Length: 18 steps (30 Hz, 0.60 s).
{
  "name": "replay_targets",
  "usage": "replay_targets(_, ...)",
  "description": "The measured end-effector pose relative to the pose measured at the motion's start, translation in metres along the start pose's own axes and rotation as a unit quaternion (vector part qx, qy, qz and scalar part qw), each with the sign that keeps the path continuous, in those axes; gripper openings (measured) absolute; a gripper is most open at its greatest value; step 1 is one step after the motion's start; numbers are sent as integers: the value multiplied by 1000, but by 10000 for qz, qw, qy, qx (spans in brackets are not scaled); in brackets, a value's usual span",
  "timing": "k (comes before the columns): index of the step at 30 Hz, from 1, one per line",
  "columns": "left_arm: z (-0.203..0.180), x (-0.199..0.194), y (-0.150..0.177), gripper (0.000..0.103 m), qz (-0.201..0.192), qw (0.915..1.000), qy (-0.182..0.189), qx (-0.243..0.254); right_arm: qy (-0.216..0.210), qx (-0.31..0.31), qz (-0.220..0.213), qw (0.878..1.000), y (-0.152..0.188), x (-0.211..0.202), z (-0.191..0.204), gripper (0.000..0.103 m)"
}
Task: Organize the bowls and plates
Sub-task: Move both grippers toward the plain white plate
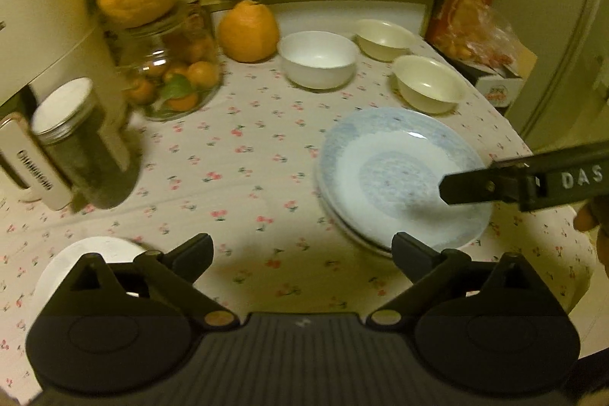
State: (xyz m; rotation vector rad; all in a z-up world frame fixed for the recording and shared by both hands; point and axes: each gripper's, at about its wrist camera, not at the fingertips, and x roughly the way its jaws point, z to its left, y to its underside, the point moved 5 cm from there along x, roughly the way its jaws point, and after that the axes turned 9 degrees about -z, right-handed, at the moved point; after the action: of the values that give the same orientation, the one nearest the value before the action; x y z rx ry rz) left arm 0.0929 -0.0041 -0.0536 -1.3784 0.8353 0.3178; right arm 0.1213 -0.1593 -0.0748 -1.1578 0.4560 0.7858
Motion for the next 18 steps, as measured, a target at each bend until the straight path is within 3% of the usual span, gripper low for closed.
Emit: replay_targets(18,95,-23,24,103,317,9981,-533,12,-472,87,266,9985,16,25,66,88)
